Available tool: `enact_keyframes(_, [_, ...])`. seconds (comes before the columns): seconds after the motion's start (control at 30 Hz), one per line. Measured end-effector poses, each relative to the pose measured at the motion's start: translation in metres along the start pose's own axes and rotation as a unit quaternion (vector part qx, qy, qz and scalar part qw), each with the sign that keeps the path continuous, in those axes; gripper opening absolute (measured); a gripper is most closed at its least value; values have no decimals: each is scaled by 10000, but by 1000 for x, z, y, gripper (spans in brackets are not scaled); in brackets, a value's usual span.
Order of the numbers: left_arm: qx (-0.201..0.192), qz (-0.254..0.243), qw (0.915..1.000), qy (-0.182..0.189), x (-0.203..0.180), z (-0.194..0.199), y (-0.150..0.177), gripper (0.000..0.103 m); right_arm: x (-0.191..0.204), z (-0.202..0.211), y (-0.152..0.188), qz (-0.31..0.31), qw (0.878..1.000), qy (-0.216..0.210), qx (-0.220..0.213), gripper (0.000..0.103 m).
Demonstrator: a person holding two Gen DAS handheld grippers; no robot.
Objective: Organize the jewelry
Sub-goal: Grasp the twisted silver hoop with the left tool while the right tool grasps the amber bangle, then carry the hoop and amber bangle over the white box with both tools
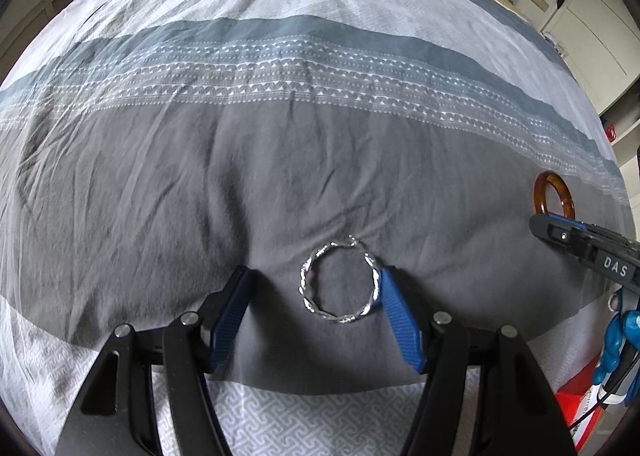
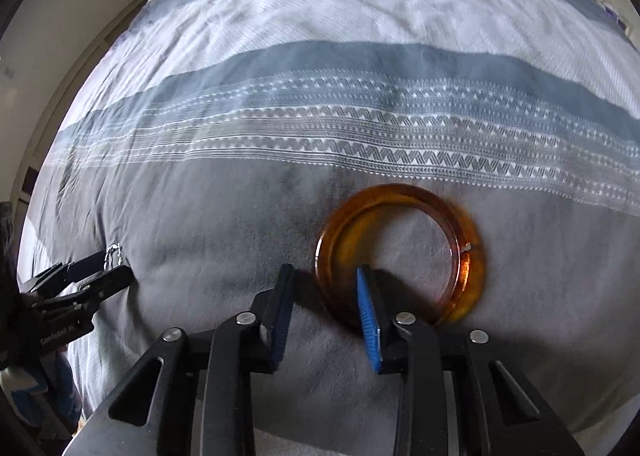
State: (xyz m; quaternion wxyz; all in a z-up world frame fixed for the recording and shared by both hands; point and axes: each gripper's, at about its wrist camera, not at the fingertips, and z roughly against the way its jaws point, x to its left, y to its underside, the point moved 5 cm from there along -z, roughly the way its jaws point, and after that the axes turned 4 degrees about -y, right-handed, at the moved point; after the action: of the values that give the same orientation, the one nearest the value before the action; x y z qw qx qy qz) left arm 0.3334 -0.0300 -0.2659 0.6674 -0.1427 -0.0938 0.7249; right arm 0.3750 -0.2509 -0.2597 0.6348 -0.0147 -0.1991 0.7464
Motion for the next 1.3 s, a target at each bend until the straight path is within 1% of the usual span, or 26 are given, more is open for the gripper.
enact_keyframes(0.03, [-15, -40, 10000, -16, -4, -1, -3, 62, -1, -1, 1, -54, 10000, -33, 0, 20])
enact_keyframes(0.07, [-36, -95, 9999, -30, -8, -1, -3, 57, 0, -2, 2, -98, 9999, -93, 3, 13])
enact_keyframes(0.1, [-57, -159, 9998, -48, -10, 0, -2, 50, 1, -2, 2, -125, 9998, -141, 3, 12])
enact_keyframes(0.13, [-67, -209, 9997, -63, -12, 2, 0, 46, 2, -2, 3, -125, 9998, -162, 0, 11])
enact_keyframes(0.17, [-73, -251, 9996, -65, -14, 3, 0, 38, 5, -1, 5, -107, 9997, -198, -7, 11])
enact_keyframes(0.2, [-72, -273, 9996, -67, -15, 4, 0, 36, 8, 1, 6, -92, 9996, -259, -21, 11])
enact_keyframes(0.33, [-81, -256, 9996, 8, -15, 12, 3, 36, 23, 10, 14, -133, 9983, -553, -87, 9])
enact_keyframes(0.47, [-92, -238, 9997, 51, -5, 24, 15, 36, 41, 26, 30, -141, 9969, -755, -165, 9])
enact_keyframes(0.7, [-109, -268, 9996, 55, 9, 57, 45, 36, 77, 57, 60, -233, 9928, -1115, -361, 9])
enact_keyframes(0.77, [-128, -280, 9995, 70, 16, 70, 58, 36, 89, 66, 73, -270, 9914, -1211, -408, 9])
enact_keyframes(0.93, [-188, -435, 9988, 116, 16, 102, 82, 36, 105, 90, 100, -360, 9880, -1413, -518, 9])
enact_keyframes(1.03, [-213, -592, 9978, 188, 7, 120, 96, 36, 112, 112, 122, -380, 9865, -1470, -616, 9])
enact_keyframes(1.1, [-222, -751, 9965, 286, -7, 132, 103, 36, 111, 128, 136, -383, 9863, -1449, -688, 9])
enact_keyframes(1.2, [-220, -979, 9939, 464, -33, 144, 111, 36, 99, 152, 158, -440, 9866, -1356, -790, 9])
enact_keyframes(1.3, [-189, -1224, 9898, 699, -68, 154, 121, 36, 72, 174, 186, -631, 9877, -1151, -844, 9])
